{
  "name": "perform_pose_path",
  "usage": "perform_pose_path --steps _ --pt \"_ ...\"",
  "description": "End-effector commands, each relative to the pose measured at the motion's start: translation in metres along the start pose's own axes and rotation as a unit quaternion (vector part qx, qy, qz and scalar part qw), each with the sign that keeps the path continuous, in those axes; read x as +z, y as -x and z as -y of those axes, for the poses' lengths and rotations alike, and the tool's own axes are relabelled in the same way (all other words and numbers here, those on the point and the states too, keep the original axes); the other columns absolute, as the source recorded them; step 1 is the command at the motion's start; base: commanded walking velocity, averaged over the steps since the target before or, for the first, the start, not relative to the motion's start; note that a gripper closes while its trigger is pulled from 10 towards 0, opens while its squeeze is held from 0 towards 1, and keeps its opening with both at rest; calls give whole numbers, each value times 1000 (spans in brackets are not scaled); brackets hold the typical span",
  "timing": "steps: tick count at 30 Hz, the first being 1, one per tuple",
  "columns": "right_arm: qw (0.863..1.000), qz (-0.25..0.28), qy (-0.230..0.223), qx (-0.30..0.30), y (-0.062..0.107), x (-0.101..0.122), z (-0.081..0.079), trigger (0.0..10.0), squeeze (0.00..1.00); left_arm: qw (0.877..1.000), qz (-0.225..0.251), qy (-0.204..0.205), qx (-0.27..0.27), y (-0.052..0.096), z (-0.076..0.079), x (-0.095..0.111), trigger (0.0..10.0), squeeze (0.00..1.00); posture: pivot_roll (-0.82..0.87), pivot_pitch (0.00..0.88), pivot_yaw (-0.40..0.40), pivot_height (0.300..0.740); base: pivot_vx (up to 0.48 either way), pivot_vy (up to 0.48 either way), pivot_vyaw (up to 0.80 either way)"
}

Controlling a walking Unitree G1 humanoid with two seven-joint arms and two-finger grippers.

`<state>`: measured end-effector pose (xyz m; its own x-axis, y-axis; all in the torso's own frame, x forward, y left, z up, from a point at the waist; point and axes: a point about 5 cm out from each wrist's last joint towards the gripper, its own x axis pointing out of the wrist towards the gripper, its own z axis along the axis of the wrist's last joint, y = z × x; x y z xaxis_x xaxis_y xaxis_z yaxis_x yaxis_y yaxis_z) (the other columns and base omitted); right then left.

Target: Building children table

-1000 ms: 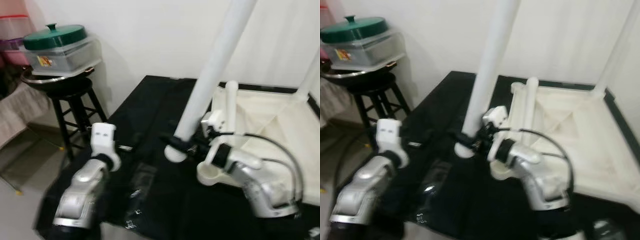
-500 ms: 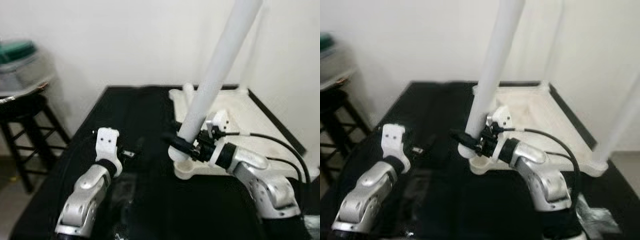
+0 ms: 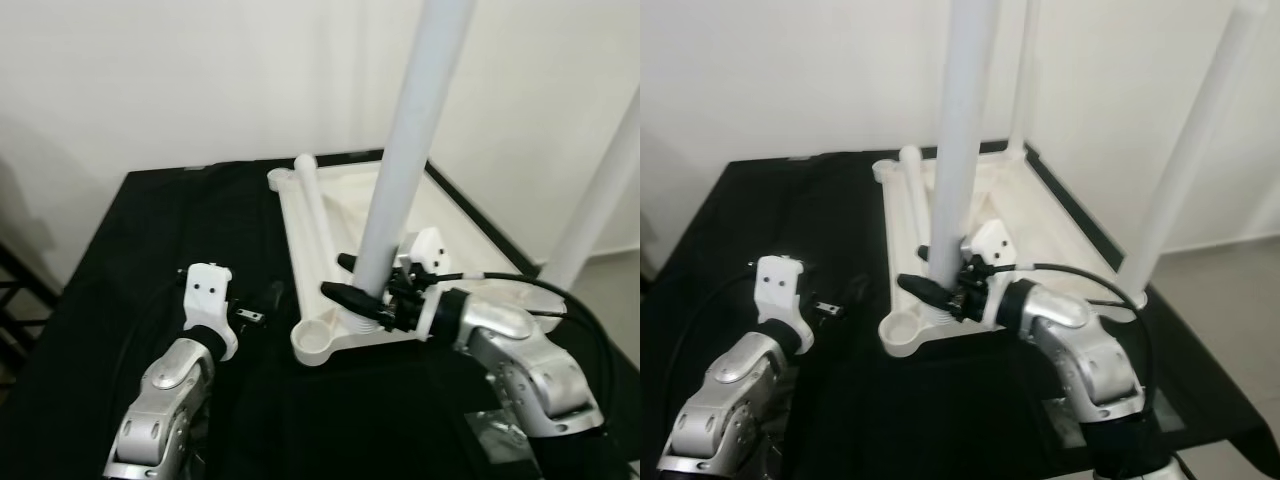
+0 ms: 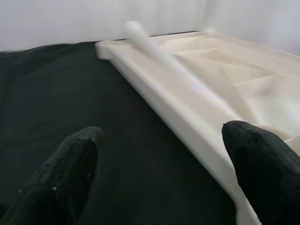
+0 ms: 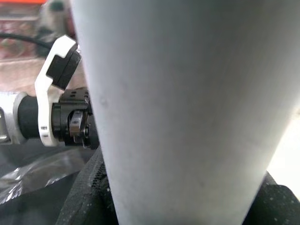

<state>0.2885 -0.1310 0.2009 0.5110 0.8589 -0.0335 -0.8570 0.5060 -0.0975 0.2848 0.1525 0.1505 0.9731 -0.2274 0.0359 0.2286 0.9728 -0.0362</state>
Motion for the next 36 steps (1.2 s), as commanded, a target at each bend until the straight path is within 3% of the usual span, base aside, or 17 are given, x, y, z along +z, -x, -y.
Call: perform_pose_path --steps 1,10,11,13,15,21,36 --pt "999 0 17 29 -5 3 -1 10000 0 999 -14 -10 32 9 -13 -3 10000 0 -20 58 24 740 0 0 800" --pt "997 -8 26 75 -3 8 4 10000 0 998 -8 -23 54 24 -19 1 10000 0 -8 117 22 740 0 0 800" --pt "995 -8 26 94 -3 12 6 10000 0 998 -4 -21 60 29 -20 4 10000 0 4 182 19 740 0 0 0" --pt "994 -7 27 108 -2 15 6 10000 0 998 -1 -20 64 32 -20 7 10000 0 4 182 19 740 0 0 0" --pt "983 -3 22 184 4 24 11 10000 0 997 2 -34 64 41 -19 15 10000 0 11 231 17 740 0 0 0" --pt "972 -30 7 235 15 24 23 10000 0 997 1 -43 59 48 -18 20 10000 0 26 268 17 740 0 0 0" --pt "970 -39 26 238 31 38 50 10000 0 997 -11 -63 40 64 -10 24 10000 0 37 294 14 740 0 0 0"
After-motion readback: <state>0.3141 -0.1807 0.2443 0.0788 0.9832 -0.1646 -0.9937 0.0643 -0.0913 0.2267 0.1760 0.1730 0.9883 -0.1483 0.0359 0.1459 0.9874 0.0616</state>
